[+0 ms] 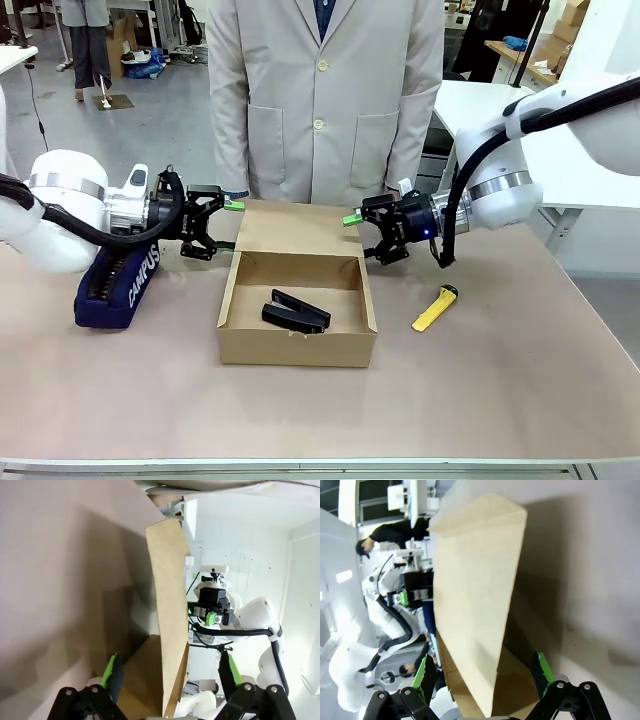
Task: Pack the item into the box.
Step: Close the Mailer Box.
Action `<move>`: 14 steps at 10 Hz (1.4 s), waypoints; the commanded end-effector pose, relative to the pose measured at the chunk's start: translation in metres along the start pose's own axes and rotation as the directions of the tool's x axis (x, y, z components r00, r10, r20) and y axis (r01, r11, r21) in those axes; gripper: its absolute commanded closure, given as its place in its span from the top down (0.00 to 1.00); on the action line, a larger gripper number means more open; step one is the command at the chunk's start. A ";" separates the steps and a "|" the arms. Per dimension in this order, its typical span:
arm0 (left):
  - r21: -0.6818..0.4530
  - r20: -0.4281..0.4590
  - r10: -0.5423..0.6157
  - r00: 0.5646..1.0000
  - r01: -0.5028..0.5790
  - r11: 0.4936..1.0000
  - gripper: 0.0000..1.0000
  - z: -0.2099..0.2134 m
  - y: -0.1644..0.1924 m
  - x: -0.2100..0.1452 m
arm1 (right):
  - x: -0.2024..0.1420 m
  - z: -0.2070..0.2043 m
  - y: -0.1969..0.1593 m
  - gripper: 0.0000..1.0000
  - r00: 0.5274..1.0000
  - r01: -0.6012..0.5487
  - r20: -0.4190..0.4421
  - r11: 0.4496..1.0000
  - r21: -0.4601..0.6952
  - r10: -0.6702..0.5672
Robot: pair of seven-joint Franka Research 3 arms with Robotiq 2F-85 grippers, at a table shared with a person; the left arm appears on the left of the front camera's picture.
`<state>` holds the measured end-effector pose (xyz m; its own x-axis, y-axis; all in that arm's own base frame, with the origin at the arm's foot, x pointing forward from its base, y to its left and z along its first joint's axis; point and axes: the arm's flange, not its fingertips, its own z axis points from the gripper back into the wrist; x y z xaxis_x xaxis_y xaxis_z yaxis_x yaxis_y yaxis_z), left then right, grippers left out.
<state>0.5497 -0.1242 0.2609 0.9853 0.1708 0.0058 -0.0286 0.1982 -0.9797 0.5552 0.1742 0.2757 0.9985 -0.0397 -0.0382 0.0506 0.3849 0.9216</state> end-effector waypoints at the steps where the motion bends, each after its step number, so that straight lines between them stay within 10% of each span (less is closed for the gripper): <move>1: -0.039 -0.013 -0.042 0.999 0.041 0.998 1.00 -0.011 0.011 0.000 | 0.009 0.001 0.000 1.00 0.999 0.043 -0.020 0.998 0.037 -0.042; 7: -0.087 -0.059 -0.057 0.997 0.051 0.995 1.00 -0.015 0.012 -0.007 | 0.010 -0.004 0.000 1.00 0.997 0.055 -0.049 0.997 0.047 -0.053; 11: -0.105 -0.073 -0.072 0.995 0.064 0.992 0.60 -0.017 0.012 -0.010 | 0.010 -0.007 0.004 0.66 0.994 0.067 -0.087 0.996 0.062 -0.062; 14: -0.115 -0.102 -0.079 0.992 0.067 0.991 0.44 -0.016 0.011 -0.011 | 0.008 -0.006 0.001 0.62 0.996 0.050 -0.081 0.996 0.072 -0.044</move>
<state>0.5440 -0.1409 0.2540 0.9962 0.0782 0.0392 0.0301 0.1135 -0.9931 0.5589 0.1796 0.2717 0.9949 0.0100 -0.1001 0.0916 0.3204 0.9428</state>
